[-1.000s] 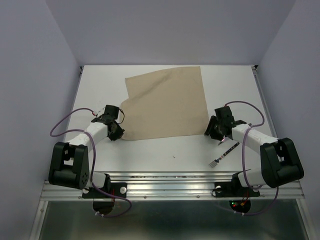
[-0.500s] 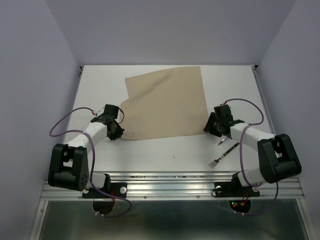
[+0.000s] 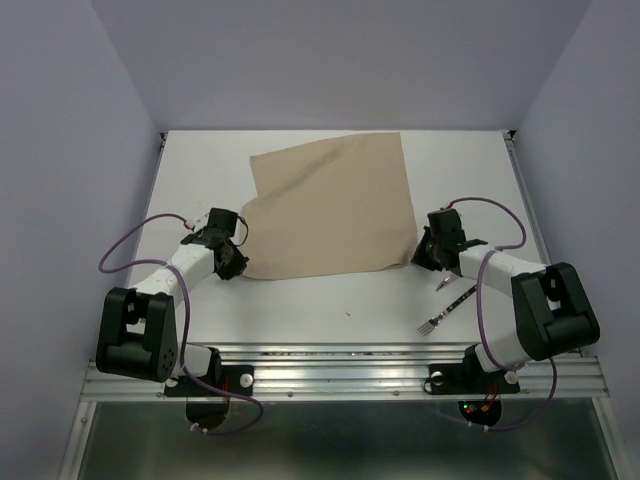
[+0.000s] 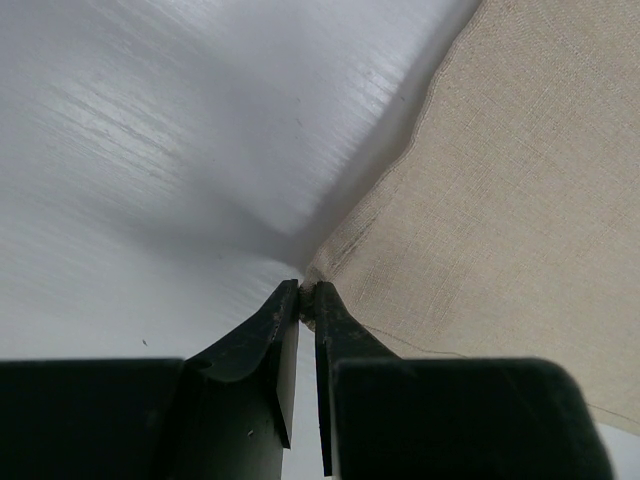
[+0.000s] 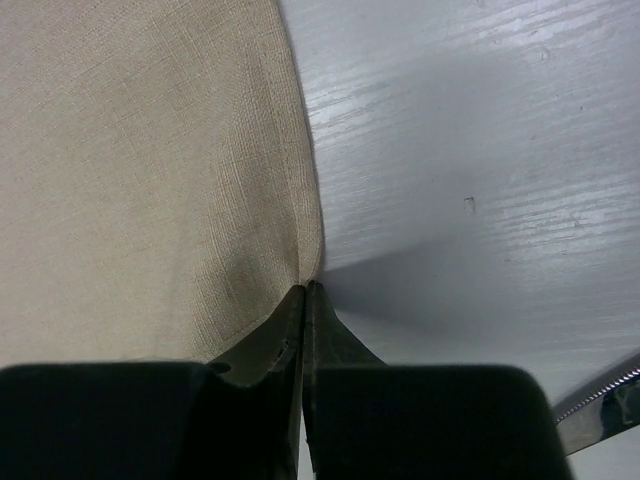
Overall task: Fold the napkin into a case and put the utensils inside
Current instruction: Flatten out the crumpled napkin at the center of the board.
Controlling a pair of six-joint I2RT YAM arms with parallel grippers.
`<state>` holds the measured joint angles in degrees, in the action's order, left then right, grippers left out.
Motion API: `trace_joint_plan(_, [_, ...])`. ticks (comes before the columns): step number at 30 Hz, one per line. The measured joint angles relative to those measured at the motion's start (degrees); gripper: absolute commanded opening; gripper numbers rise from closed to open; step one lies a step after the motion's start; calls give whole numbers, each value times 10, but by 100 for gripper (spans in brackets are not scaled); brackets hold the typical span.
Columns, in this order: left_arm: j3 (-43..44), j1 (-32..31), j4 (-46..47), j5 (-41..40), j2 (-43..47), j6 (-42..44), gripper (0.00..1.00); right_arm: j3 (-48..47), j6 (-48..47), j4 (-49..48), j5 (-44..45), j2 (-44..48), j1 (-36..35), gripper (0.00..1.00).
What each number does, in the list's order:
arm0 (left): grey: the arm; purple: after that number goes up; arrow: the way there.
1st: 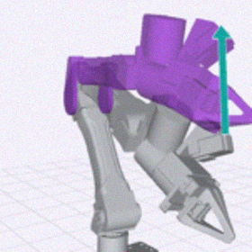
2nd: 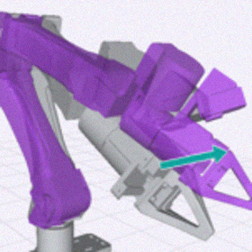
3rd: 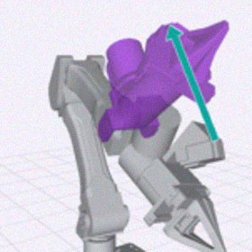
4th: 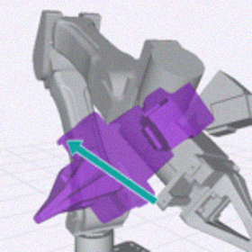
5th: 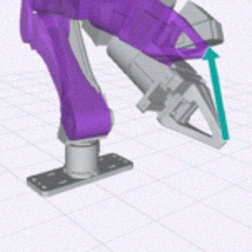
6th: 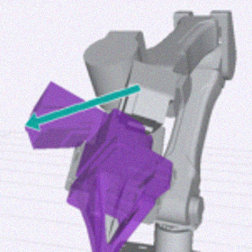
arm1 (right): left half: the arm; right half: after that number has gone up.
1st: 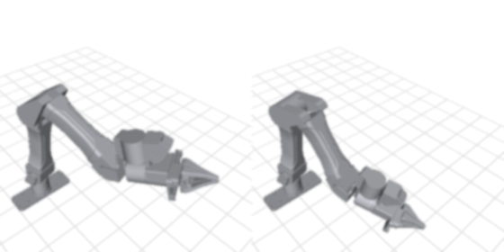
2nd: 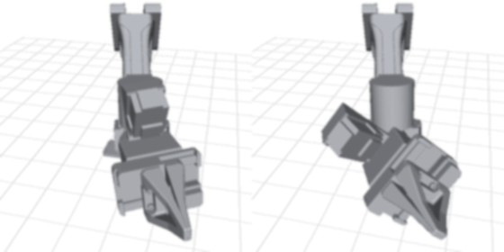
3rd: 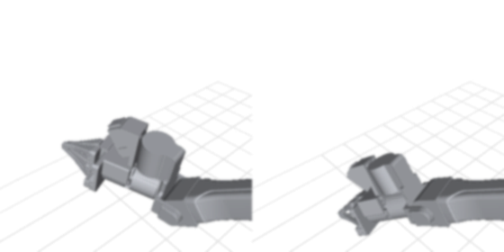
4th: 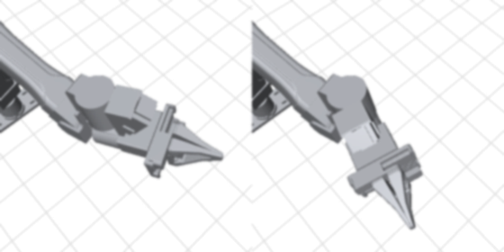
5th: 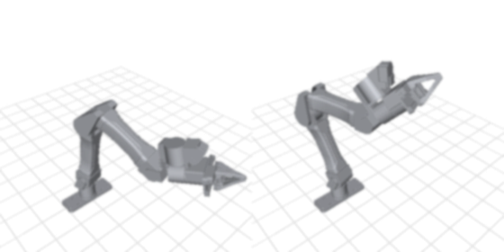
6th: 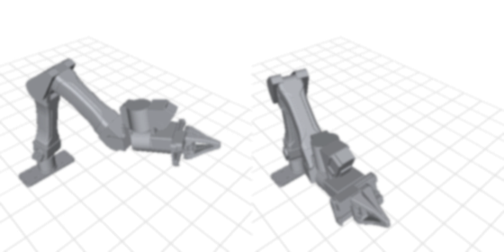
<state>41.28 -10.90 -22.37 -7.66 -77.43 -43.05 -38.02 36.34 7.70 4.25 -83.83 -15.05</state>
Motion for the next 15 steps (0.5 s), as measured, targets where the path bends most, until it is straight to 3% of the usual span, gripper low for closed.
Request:
trace_joint_plan(9, [18,0,-16,2,3,5,0,3,6,44,15,54,0,1])
trace_joint_plan(15, [99,0,-64,2,41,13,0,-42,4,111,45,137,0,1])
